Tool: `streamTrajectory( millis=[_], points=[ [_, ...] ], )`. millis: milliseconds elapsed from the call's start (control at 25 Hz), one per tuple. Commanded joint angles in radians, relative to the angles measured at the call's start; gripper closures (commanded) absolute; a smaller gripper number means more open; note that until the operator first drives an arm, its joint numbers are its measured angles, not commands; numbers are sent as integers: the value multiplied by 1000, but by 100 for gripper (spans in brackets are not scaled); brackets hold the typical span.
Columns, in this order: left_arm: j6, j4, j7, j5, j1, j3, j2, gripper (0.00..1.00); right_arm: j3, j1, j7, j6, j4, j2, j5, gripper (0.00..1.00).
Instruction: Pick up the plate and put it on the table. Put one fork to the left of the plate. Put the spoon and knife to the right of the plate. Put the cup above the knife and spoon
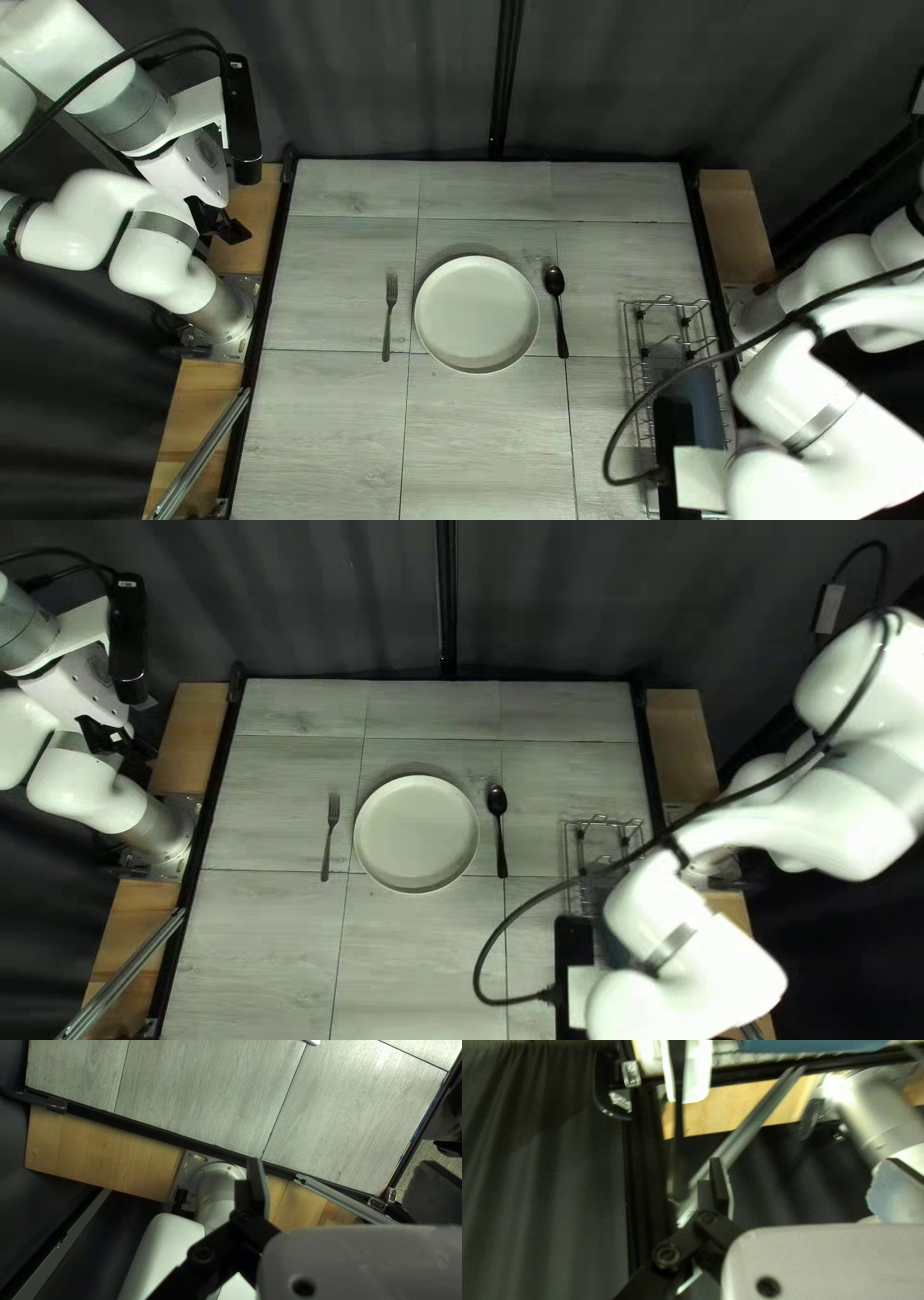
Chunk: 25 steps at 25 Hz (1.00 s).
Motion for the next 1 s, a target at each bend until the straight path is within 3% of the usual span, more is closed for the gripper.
streamTrajectory(
  millis=[40,280,1000],
  points=[
    [0,0,0,0,0,0,0,0,18,20,40,-32,8,82,47,0],
    [0,0,0,0,0,0,0,0,26,27,59,-74,-26,113,117,0],
    [0,0,0,0,0,0,0,0,65,80,67,-114,-71,234,139,0]
  ],
)
